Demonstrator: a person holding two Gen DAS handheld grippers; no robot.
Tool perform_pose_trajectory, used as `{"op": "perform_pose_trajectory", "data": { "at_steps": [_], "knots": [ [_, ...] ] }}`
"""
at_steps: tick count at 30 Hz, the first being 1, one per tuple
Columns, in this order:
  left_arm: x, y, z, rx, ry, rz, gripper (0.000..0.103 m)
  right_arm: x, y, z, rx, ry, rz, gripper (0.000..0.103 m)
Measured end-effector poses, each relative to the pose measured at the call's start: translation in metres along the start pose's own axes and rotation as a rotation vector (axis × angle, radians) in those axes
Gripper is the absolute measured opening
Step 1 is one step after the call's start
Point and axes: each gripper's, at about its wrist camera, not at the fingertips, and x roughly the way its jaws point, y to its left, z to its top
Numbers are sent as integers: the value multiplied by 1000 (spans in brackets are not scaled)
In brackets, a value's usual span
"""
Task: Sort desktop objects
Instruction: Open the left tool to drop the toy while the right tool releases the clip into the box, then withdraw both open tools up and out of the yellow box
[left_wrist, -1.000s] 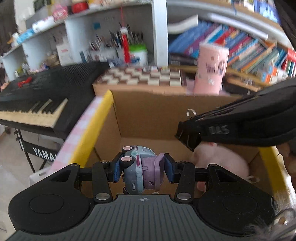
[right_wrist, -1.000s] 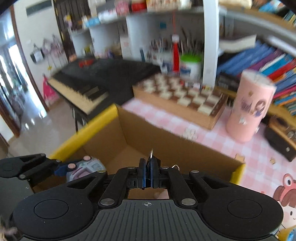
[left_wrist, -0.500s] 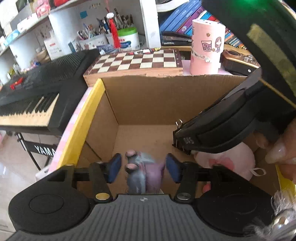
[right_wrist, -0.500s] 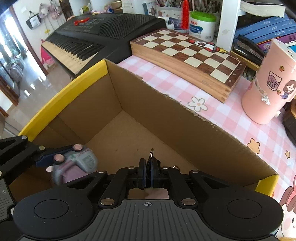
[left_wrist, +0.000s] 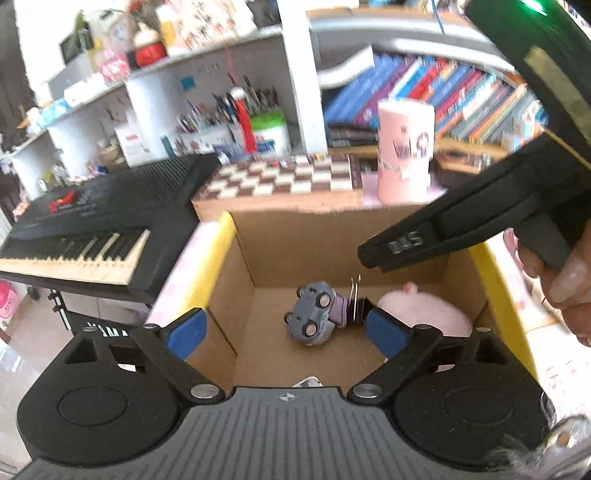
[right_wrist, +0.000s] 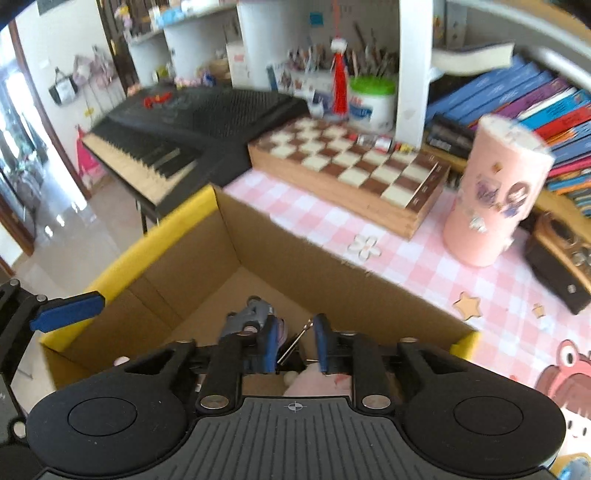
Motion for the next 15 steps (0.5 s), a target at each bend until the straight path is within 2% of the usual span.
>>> {"op": "perform_pose_trajectory", "data": {
  "at_steps": [9, 15],
  "knots": [
    [-70, 13, -3, -90, -145, 41, 103, -80, 4, -14, 58, -232, -31, 30],
    [-103, 16, -15, -129, -213, 65, 103, -116, 4, -38, 103, -326, -103, 30]
  ]
}}
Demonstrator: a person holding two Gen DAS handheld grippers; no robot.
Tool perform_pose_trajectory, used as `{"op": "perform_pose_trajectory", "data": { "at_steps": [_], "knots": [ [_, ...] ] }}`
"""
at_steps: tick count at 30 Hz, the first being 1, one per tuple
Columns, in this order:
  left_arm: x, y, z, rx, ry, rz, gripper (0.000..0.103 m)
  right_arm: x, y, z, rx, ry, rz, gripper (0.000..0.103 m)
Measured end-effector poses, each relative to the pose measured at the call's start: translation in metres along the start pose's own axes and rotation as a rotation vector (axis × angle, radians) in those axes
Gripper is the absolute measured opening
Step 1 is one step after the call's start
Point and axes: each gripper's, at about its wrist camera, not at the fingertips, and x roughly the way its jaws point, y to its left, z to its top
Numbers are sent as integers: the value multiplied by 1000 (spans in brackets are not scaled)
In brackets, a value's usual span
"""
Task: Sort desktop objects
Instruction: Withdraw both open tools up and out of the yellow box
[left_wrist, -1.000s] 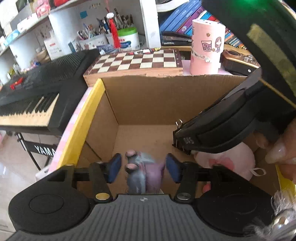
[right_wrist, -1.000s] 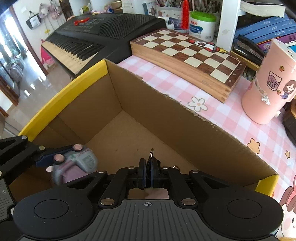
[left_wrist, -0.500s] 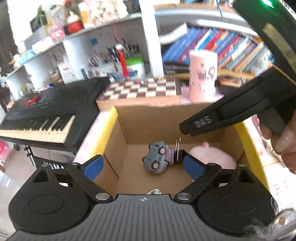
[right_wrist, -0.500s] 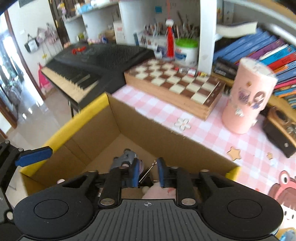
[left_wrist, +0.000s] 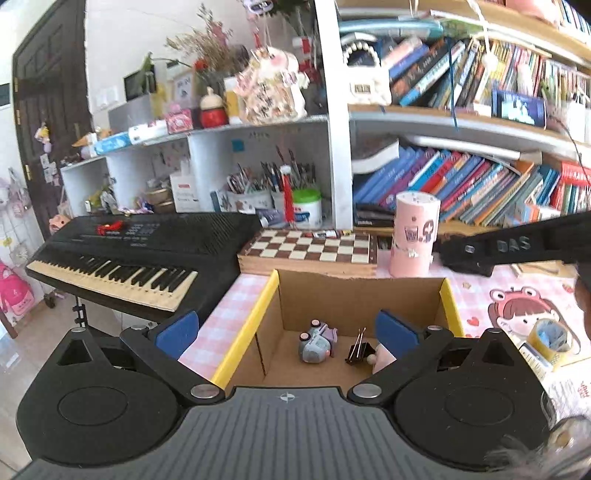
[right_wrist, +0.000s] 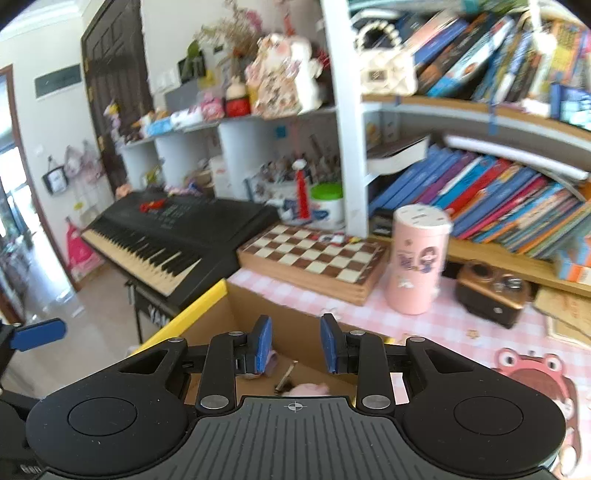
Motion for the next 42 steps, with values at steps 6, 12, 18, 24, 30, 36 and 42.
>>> {"op": "perform_pose_trajectory", "data": {
  "at_steps": [6, 12, 18, 24, 30, 36, 42],
  "knots": [
    [-29, 6, -12, -27, -30, -5, 103, -37, -5, -22, 53, -57, -73, 30],
    [-56, 13, -29, -48, -30, -10, 103, -70, -7, -55, 111, -88, -154, 30],
    [-82, 17, -49, -58, -24, -20, 103, -99, -5, -87, 173, -77, -202, 30],
    [-106, 17, -71, -53, -11, -38, 103, -123, 8, -119, 205, -43, -213, 30],
    [-128, 15, -93, -44, 8, -48, 103, -145, 28, -147, 149, -49, -250, 30],
    [-151, 11, -117, -14, 18, -58, 103, -169, 54, -180, 63, -74, -283, 41],
    [-162, 12, -138, -25, 53, -48, 103, -181, 68, -203, 83, -33, -288, 41]
  ]
}}
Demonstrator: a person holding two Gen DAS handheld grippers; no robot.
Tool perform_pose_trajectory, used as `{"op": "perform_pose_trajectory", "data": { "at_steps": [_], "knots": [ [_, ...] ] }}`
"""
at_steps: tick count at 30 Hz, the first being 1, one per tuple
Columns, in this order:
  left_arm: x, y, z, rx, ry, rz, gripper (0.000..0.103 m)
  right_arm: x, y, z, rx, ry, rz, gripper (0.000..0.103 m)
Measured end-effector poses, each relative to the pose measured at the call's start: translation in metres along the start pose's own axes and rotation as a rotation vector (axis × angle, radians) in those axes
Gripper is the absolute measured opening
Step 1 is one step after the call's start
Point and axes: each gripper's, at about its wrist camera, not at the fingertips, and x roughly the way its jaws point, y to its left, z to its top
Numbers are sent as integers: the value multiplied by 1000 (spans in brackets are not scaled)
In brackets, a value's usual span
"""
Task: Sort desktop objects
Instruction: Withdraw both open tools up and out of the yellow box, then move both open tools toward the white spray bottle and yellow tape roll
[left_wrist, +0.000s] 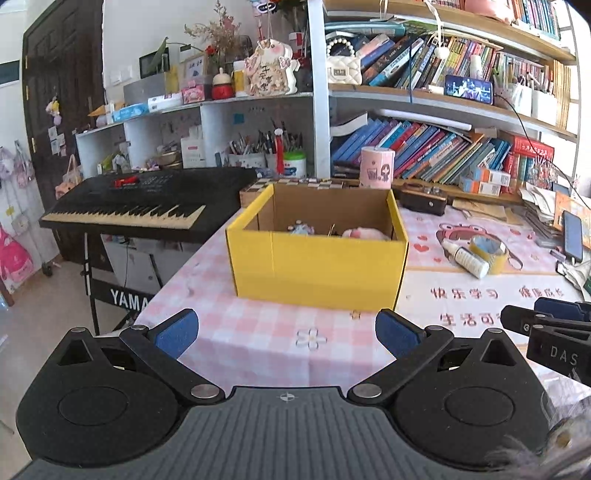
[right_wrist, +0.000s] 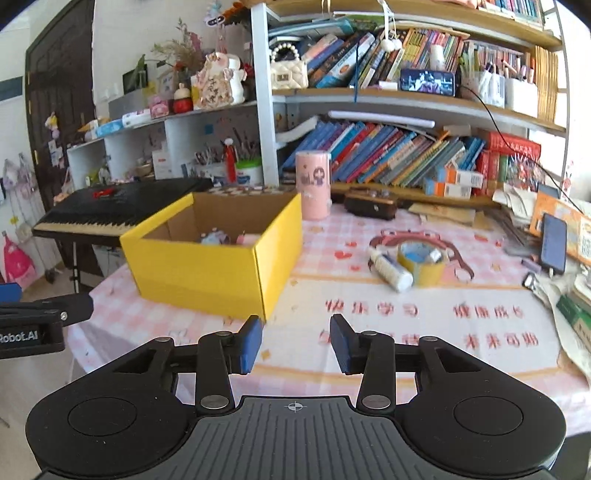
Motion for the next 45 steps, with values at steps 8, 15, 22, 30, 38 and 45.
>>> {"op": "perform_pose_trajectory", "data": {
  "at_steps": [8, 15, 22, 30, 38, 45],
  "knots": [
    [1, -19, -18, 36, 65, -95, 103, -12, -2, -20, 11, 68, -18, 50],
    [6, -39, -20, 71, 77, -172, 103, -19, -19, -32, 58, 102, -97, 57],
    [10, -68, -16, 116, 73, -263, 103, -26, -41, -35, 89, 109, -171, 62],
    [20, -97, -9, 141, 81, -326, 103, -27, -64, -33, 117, 119, -230, 67],
    [30, -126, -3, 167, 85, -356, 103, -21, -89, -30, 134, 126, -260, 68],
    [42, -145, 3, 178, 98, -347, 103, -8, -108, -26, 138, 137, -251, 69]
  ]
}}
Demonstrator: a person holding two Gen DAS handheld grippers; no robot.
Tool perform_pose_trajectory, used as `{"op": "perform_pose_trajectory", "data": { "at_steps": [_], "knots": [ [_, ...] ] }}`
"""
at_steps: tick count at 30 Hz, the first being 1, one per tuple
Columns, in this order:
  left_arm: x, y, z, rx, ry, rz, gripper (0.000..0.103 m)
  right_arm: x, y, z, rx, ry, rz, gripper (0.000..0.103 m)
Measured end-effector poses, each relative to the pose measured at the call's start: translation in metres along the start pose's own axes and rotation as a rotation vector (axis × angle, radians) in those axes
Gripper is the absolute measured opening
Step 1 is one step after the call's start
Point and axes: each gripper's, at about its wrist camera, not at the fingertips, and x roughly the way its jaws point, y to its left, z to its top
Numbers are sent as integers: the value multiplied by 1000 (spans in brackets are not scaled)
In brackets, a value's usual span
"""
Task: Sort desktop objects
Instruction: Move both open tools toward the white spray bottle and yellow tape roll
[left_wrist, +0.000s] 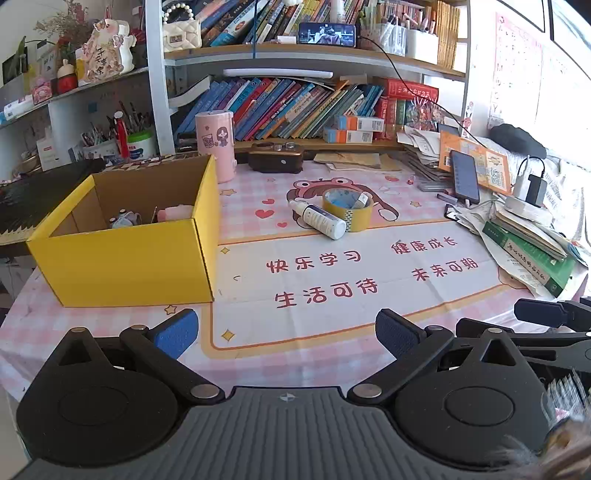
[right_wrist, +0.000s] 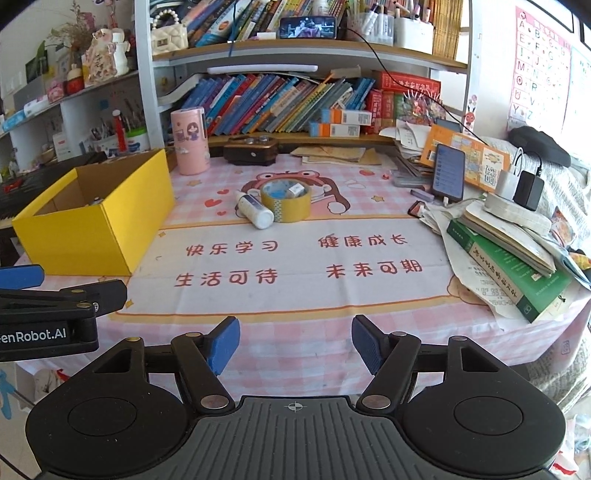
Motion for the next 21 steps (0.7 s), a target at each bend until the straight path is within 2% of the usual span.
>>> {"op": "perform_pose_trajectory", "data": {
  "at_steps": [21],
  "knots": [
    [56, -31, 39, -33, 41, 79, 103, 64, -34, 46, -59, 45, 98, 69]
  ]
}}
